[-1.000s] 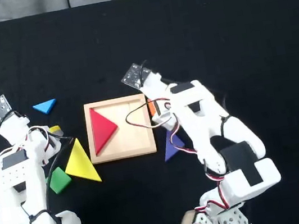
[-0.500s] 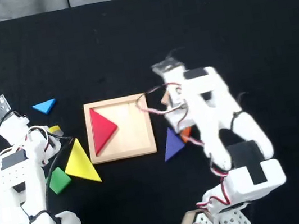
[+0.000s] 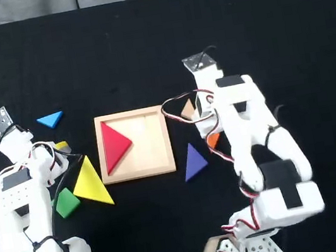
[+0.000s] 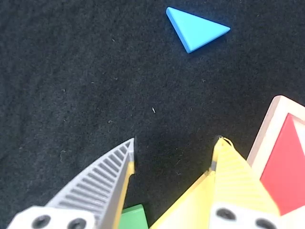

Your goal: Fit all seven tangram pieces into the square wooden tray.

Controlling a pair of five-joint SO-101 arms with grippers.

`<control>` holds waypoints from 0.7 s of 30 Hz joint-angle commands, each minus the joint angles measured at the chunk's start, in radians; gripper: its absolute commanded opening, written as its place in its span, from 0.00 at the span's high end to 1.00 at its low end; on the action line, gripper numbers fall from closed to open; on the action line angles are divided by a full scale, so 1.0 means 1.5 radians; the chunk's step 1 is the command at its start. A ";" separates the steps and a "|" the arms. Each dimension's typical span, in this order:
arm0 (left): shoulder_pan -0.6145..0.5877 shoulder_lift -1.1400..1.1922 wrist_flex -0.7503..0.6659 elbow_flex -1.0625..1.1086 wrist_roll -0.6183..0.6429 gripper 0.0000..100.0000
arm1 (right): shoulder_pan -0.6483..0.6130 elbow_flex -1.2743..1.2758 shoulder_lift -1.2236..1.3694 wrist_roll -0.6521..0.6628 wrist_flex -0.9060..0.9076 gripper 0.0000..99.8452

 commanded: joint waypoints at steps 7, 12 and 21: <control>0.005 -0.013 -0.007 -0.003 -0.001 0.74 | -0.073 0.006 -0.063 0.085 -0.005 0.82; 0.005 -0.013 -0.007 -0.003 -0.001 0.74 | -0.049 -0.042 0.037 0.090 -0.003 0.82; 0.005 -0.013 -0.007 -0.003 -0.001 0.74 | -0.002 -0.096 0.120 0.098 0.019 0.82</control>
